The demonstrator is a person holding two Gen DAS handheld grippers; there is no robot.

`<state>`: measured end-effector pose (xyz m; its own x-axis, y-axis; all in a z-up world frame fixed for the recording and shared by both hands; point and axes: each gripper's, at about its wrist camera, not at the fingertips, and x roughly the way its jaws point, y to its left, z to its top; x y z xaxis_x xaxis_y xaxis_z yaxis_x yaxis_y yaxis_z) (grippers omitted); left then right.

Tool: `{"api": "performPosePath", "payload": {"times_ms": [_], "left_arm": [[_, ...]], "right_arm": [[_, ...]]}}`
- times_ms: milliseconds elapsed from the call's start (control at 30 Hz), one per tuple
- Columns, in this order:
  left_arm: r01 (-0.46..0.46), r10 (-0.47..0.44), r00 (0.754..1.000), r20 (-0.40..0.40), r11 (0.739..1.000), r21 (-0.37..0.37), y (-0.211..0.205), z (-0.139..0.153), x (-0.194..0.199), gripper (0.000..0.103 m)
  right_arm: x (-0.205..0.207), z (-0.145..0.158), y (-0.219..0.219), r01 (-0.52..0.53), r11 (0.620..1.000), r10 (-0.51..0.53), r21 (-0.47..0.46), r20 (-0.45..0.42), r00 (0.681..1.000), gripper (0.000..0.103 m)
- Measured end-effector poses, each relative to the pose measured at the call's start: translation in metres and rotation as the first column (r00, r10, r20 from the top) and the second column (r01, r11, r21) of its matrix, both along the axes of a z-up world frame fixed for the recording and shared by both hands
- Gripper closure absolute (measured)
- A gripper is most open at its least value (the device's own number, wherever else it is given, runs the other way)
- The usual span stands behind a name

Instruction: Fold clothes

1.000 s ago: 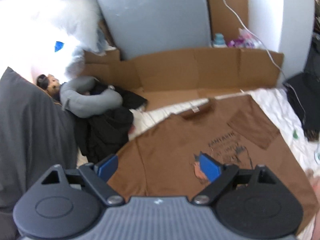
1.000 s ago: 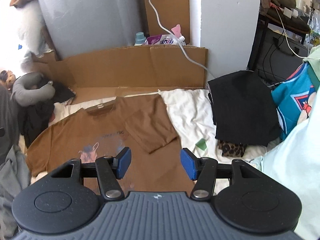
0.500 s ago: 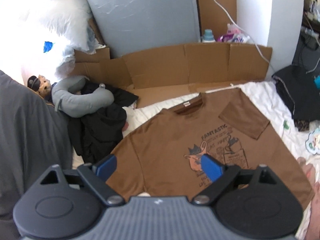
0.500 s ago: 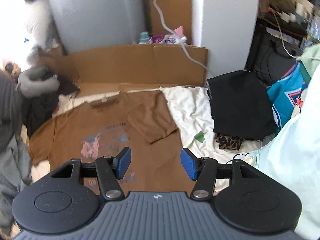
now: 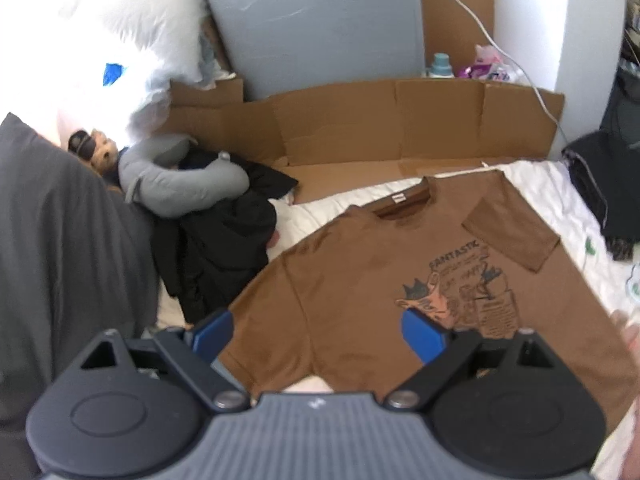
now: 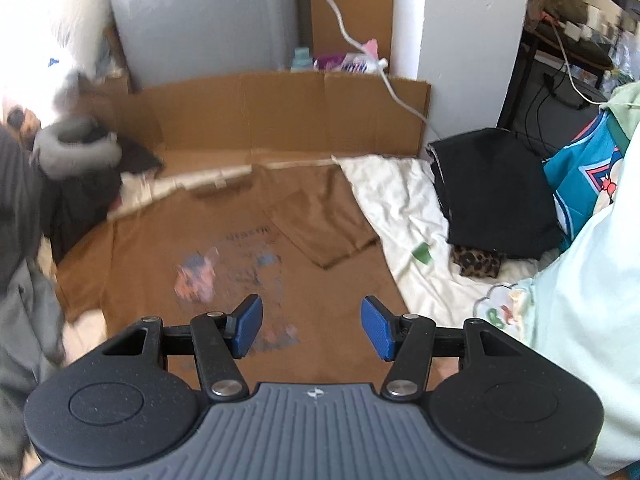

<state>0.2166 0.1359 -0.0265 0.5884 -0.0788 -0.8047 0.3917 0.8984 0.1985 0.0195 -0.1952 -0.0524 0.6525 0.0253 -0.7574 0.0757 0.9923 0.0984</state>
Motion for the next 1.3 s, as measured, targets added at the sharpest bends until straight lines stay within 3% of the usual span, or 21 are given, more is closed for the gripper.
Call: {"api": "performPosePath", "payload": {"times_ms": [167,333,500,600,733,833,1000,1133,1300], "left_arm": [[-0.077,0.076,0.995,-0.058,0.997,-0.012,0.019,-0.024,0.011,0.013],[-0.07,0.071,0.996,-0.06,0.997,0.012,0.037,-0.046,0.016,0.013],[-0.168,0.166,0.982,-0.088,0.986,-0.011,0.059,-0.059,0.026,0.014],[-0.15,0.15,0.987,-0.056,0.989,0.0,0.06,-0.062,0.026,0.014],[-0.111,0.11,0.991,-0.07,0.994,-0.007,0.06,-0.079,0.028,0.014],[-0.149,0.147,0.985,-0.09,0.989,-0.018,0.067,-0.099,0.033,0.013],[-0.272,0.265,0.958,-0.109,0.96,-0.057,0.09,-0.128,0.046,0.014],[-0.378,0.365,0.924,-0.115,0.919,-0.115,0.112,-0.14,0.051,0.014],[-0.485,0.477,0.874,-0.09,0.864,-0.135,0.13,-0.154,0.047,0.015]], "right_arm": [[0.013,-0.002,0.021,0.015,0.996,-0.018,0.085,0.041,0.999,0.041],[0.026,-0.013,0.05,-0.042,0.996,0.036,0.078,0.077,0.996,0.041],[0.04,-0.038,0.072,-0.084,0.994,0.079,0.076,0.065,0.995,0.041],[0.045,-0.054,0.087,-0.112,0.991,0.107,0.077,0.067,0.992,0.041],[0.05,-0.079,0.106,-0.149,0.987,0.146,0.061,0.048,0.988,0.041],[0.05,-0.095,0.118,-0.181,0.981,0.179,0.072,0.035,0.983,0.041],[0.053,-0.122,0.13,-0.186,0.979,0.186,0.079,0.006,0.982,0.041],[0.056,-0.137,0.138,-0.218,0.972,0.219,0.09,0.008,0.976,0.042],[0.062,-0.153,0.156,-0.269,0.961,0.269,0.059,0.007,0.963,0.042]]}}
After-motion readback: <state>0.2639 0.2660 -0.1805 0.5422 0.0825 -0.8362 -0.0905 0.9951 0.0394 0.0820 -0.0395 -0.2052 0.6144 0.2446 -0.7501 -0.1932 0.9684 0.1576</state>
